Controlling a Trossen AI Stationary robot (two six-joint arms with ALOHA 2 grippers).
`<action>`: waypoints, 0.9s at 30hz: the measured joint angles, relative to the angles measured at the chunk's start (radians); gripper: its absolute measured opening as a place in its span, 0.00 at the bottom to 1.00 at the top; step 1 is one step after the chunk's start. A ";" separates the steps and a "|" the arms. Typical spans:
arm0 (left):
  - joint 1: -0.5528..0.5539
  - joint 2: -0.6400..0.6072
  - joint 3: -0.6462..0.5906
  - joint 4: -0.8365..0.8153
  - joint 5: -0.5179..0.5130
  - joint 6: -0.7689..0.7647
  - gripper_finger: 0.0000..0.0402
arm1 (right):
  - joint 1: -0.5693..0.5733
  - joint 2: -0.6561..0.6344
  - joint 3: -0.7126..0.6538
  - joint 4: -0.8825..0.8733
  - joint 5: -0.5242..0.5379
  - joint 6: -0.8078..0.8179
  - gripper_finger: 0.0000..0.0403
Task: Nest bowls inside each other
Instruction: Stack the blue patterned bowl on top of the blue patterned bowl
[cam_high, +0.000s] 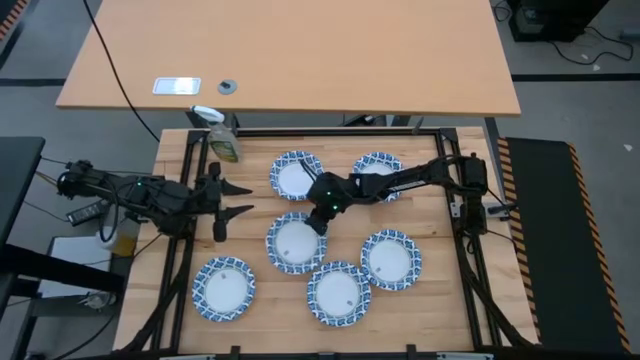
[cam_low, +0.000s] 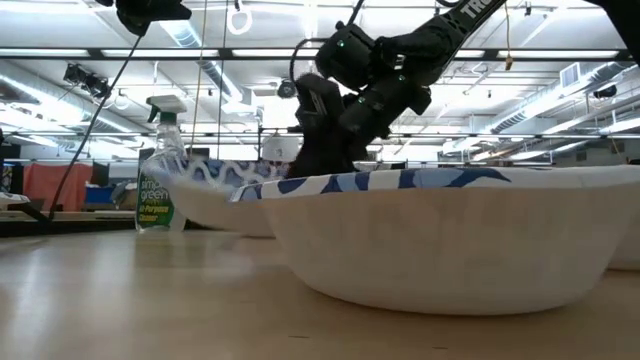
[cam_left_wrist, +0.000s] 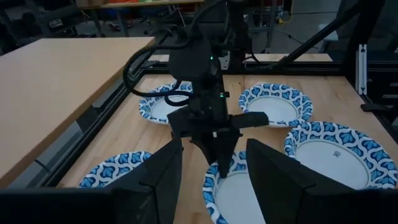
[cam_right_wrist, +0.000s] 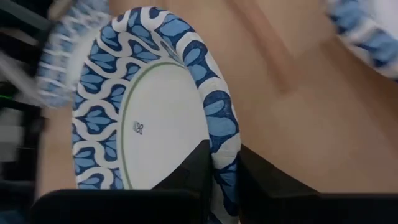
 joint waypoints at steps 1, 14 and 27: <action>0.000 -0.007 0.000 0.007 0.000 0.010 0.45 | 0.002 0.000 0.000 0.026 -0.014 0.014 0.15; 0.063 -0.052 0.003 0.095 -0.001 0.067 0.45 | 0.085 0.024 0.112 0.186 -0.031 0.115 0.15; 0.105 -0.036 0.229 -0.059 0.037 0.039 0.45 | 0.170 0.335 0.587 0.103 -0.086 0.130 0.15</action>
